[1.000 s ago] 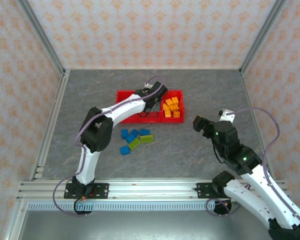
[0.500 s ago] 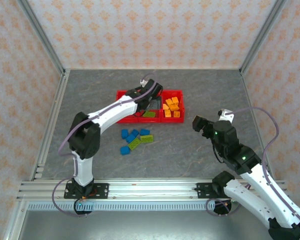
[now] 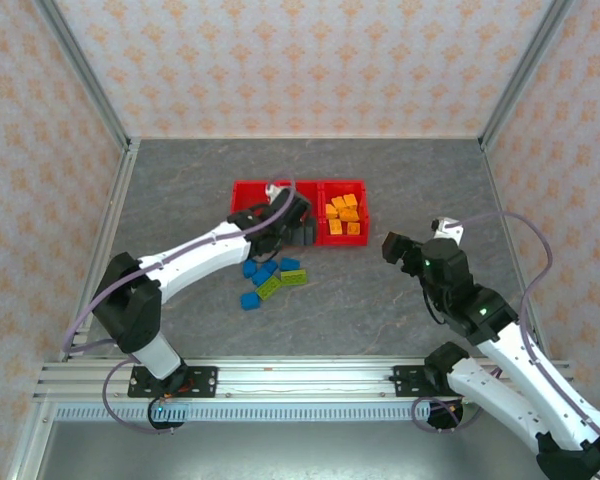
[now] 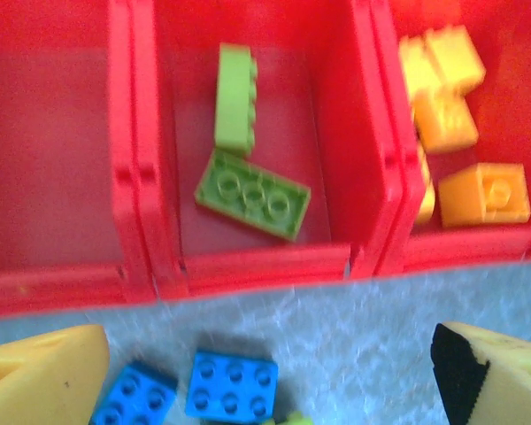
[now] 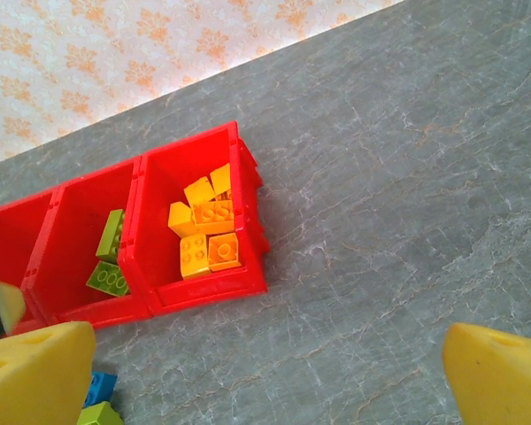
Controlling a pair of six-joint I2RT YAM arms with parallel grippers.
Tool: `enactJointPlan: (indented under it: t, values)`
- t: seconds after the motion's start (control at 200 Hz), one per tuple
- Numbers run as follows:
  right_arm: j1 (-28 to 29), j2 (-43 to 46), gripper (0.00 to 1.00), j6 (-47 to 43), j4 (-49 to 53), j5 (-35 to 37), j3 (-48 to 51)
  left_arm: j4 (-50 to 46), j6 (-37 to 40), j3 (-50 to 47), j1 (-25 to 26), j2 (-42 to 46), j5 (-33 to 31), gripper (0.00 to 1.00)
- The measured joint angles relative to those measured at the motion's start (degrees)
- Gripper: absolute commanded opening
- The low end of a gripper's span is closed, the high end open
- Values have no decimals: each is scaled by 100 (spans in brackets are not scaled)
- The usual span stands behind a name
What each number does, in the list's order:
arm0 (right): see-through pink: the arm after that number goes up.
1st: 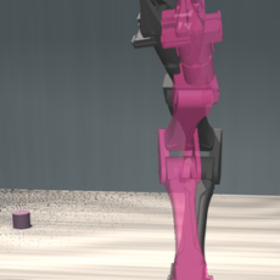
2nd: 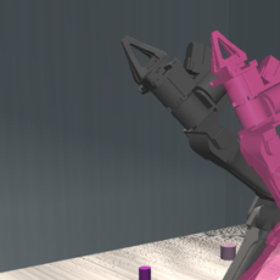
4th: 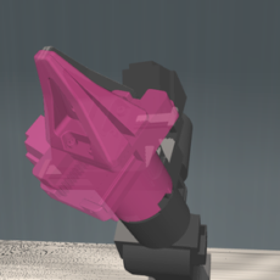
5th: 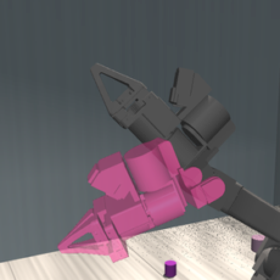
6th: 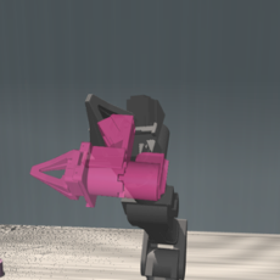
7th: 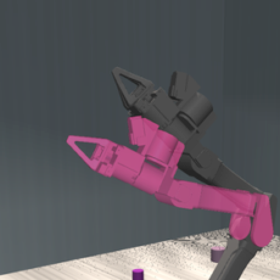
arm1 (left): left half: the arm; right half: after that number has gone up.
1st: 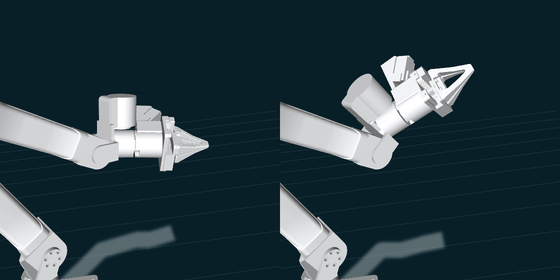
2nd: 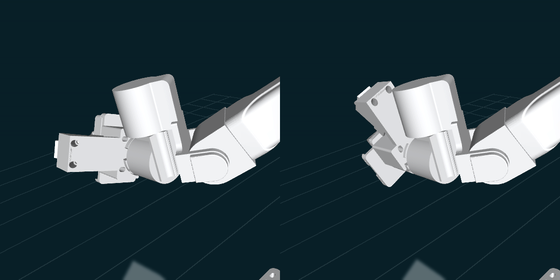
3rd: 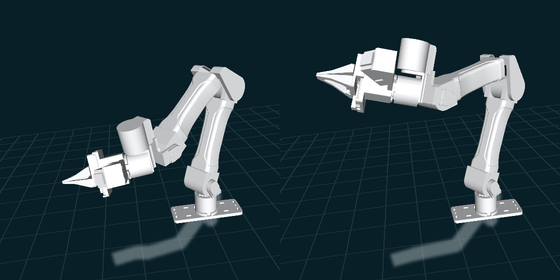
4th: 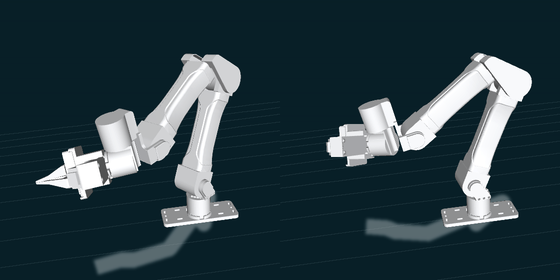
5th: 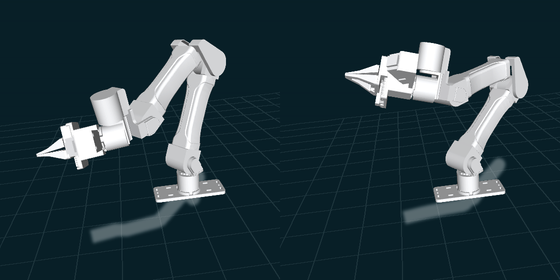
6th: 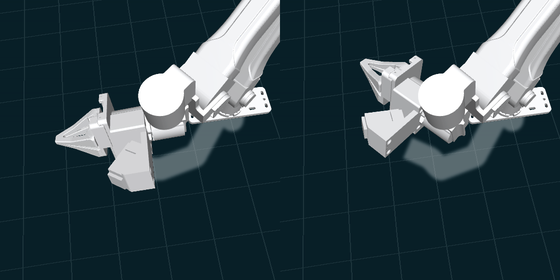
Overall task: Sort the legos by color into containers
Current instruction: Pick up the lego from the center of the table.
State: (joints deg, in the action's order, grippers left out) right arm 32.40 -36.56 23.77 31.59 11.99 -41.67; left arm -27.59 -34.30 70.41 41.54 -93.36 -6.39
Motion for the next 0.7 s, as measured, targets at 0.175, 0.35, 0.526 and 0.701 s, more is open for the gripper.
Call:
enactJointPlan:
  t: [0.175, 0.35, 0.526, 0.701]
  values:
    - [0, -20, 100, 0, 0, -42, 11, 48, -376, -334, 422, -109, 15, 95]
    - [0, -2, 100, 0, 0, -44, 11, 256, -675, -632, 562, -280, 44, 95]
    - [0, -2, 100, 0, 0, -63, 11, 400, -940, -1108, 570, -280, 136, 96]
    - [0, -2, 100, -2, 0, -66, 11, 540, -1027, -1250, 638, -280, 170, 97]
